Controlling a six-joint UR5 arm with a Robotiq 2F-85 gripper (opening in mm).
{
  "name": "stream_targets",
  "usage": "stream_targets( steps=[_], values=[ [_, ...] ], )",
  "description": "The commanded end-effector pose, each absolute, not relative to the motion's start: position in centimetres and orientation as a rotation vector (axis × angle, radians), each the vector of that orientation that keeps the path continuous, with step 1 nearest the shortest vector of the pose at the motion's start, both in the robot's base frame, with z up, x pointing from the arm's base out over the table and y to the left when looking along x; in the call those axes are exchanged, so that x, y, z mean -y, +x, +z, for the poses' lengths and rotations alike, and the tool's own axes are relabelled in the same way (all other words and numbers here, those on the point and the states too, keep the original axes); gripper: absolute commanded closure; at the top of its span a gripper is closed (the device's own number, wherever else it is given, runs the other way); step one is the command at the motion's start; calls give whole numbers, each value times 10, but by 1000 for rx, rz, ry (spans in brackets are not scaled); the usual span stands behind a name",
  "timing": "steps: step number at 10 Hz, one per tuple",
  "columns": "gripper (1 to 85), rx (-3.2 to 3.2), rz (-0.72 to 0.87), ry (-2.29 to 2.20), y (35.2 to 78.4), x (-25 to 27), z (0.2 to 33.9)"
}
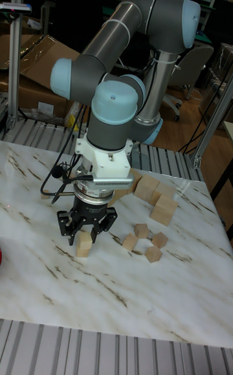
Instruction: Stack the blocks in a vertical line of five
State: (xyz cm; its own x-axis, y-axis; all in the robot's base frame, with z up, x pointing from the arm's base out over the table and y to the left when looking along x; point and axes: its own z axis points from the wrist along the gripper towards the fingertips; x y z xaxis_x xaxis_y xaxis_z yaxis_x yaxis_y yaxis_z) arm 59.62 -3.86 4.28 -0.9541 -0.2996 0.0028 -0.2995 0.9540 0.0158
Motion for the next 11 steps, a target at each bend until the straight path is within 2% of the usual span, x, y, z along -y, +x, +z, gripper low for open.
stream_targets(
  steps=[1, 11],
  values=[
    [340, 3109, -47, 460, 597, 36, 44],
    [337, 3109, -13, 502, 590, 34, 62]
  ],
)
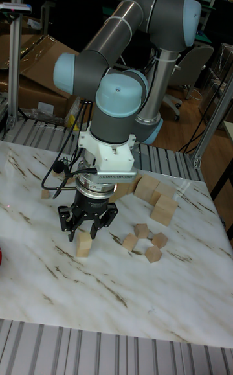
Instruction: Stack the blocks in a vertical line of five
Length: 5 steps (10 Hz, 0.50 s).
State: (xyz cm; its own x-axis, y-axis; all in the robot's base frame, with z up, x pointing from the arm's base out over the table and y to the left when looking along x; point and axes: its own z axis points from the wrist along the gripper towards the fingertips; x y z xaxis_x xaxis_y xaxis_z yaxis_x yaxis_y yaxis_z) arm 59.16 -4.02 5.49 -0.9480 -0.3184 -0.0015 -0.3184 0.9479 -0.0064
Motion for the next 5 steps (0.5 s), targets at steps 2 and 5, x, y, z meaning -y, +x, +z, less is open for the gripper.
stream_targets(
  steps=[2, 5],
  values=[
    [333, -3099, 26, -478, 589, 25, 66],
    [333, -3107, 29, -443, 585, -6, 82]
  ],
)
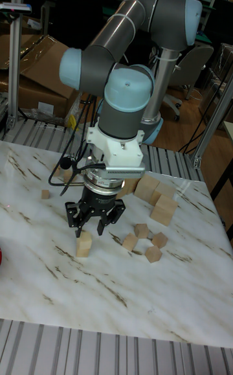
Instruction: Stack the blocks in a vertical line of five
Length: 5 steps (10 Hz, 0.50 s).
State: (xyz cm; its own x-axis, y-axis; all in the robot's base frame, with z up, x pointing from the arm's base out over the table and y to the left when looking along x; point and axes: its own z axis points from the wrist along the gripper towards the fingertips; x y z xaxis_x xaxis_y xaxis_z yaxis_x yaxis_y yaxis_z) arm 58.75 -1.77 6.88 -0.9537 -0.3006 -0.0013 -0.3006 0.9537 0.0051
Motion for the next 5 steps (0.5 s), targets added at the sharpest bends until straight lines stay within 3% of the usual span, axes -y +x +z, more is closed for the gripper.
stream_targets(
  steps=[1, 5],
  values=[
    [333, -3106, 22, -457, 583, -11, 84],
    [333, -3083, 57, -427, 570, -41, 75]
  ],
)
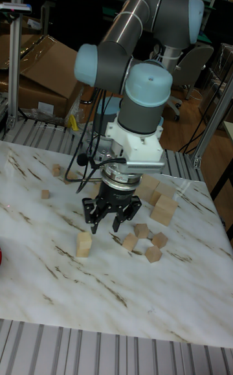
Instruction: Stack the blocks in a vertical line of five
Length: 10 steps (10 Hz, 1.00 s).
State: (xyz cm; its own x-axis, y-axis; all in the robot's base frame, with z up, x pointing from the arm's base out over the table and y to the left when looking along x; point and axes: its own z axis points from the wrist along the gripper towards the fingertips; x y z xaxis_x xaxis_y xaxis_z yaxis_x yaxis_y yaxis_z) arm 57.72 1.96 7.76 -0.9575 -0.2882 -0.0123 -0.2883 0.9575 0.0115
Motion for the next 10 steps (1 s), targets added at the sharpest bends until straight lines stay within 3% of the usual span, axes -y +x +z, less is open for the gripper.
stream_targets(
  steps=[1, 10],
  values=[
    [333, -3090, 93, -416, 557, -54, 69],
    [327, -3041, 47, -569, 516, -77, 25]
  ],
)
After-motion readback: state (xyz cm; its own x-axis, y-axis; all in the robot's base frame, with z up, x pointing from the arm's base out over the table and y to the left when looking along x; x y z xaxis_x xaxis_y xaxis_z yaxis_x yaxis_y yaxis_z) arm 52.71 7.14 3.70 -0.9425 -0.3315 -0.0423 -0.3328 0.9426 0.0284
